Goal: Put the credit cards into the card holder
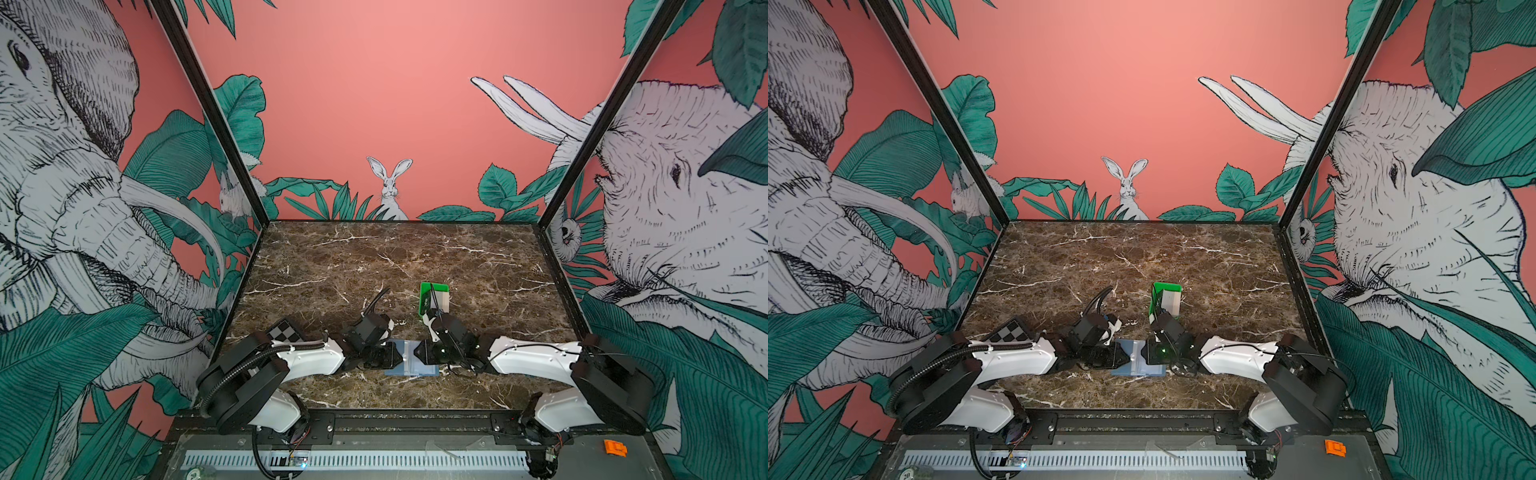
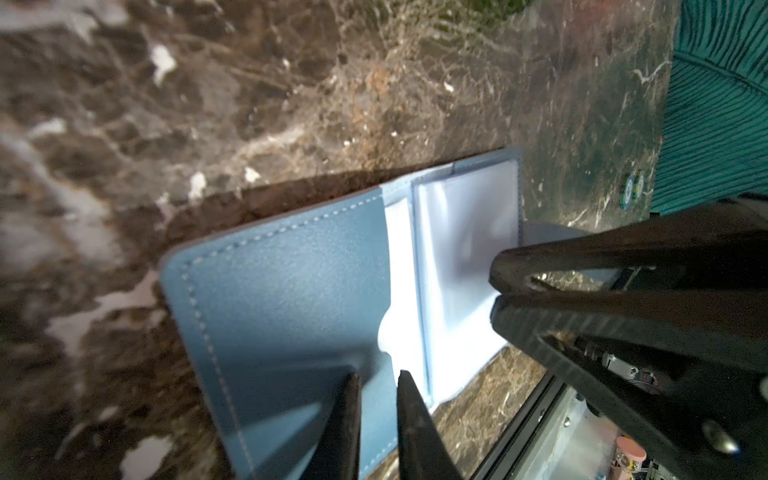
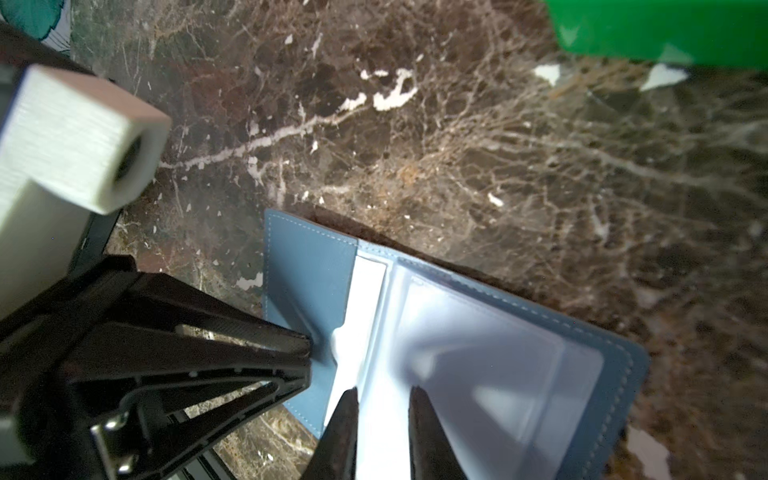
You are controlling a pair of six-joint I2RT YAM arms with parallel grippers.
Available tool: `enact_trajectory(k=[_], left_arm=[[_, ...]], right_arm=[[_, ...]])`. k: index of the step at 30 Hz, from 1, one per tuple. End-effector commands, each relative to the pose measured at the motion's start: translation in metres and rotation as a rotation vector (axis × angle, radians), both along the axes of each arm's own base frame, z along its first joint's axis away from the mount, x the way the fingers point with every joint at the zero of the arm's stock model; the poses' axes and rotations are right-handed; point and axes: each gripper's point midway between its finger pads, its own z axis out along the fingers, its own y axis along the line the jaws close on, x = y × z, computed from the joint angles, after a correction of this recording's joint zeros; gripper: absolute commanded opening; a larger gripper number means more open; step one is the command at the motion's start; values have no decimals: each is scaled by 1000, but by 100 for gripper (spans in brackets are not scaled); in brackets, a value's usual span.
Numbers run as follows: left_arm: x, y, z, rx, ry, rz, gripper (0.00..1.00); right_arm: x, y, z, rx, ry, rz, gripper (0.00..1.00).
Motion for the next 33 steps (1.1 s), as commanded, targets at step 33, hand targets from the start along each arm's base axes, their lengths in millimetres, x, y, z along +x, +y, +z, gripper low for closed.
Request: enact_trajectory(k=[33], left_arm=[[80,-40,105,-86,-259,-81,23]], right_arm=[[89,-78,106,-201,-283,-161,56]])
